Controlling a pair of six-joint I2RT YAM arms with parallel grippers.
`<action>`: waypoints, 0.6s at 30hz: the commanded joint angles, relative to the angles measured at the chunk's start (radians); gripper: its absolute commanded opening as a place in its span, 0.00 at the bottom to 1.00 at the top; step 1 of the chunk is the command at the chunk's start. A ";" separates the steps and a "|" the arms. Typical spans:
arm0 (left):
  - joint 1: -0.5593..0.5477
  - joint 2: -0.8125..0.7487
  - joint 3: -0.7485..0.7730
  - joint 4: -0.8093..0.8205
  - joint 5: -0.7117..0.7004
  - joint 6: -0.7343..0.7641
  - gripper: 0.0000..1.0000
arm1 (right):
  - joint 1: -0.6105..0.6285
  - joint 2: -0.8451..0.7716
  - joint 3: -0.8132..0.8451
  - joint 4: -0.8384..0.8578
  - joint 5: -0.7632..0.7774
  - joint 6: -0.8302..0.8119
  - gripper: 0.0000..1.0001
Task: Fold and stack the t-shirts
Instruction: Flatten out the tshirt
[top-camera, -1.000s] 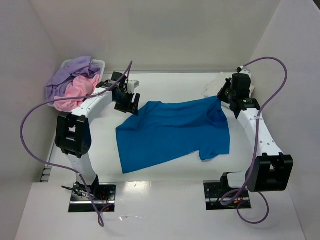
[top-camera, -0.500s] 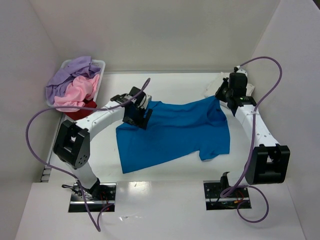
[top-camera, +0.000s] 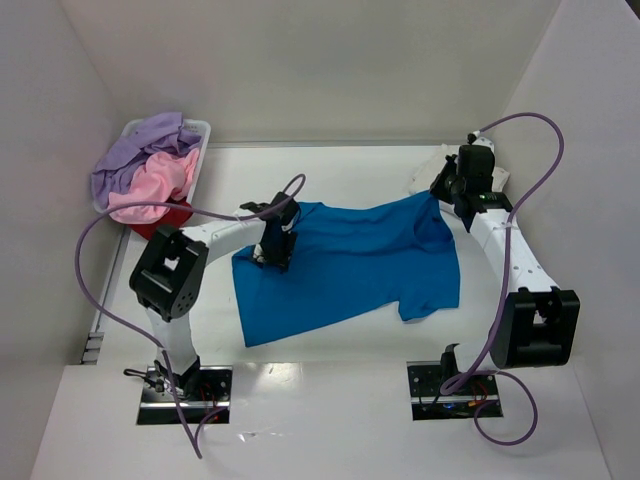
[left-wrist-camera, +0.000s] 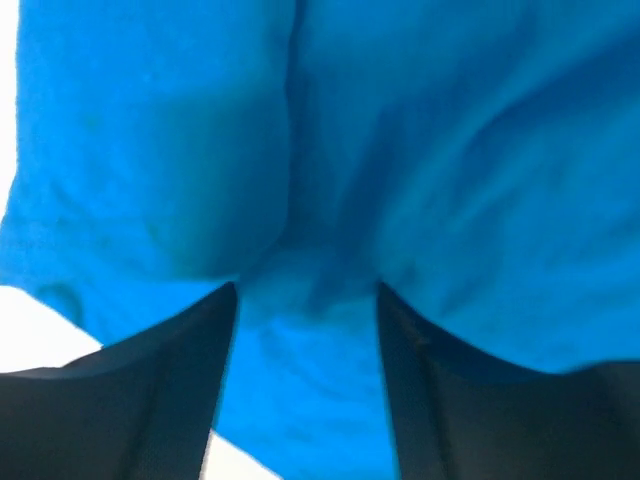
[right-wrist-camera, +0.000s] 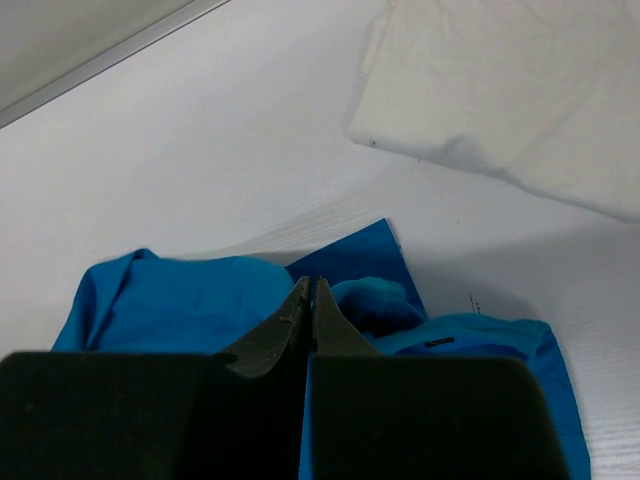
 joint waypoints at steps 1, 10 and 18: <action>0.001 0.049 0.047 0.050 -0.048 -0.060 0.60 | -0.009 0.001 -0.006 0.068 0.004 -0.011 0.00; 0.059 0.026 0.047 0.110 -0.118 -0.098 0.48 | -0.009 0.001 -0.015 0.077 -0.005 -0.011 0.00; 0.081 0.008 0.047 0.158 -0.001 -0.087 0.51 | -0.009 0.001 -0.015 0.077 -0.005 -0.020 0.00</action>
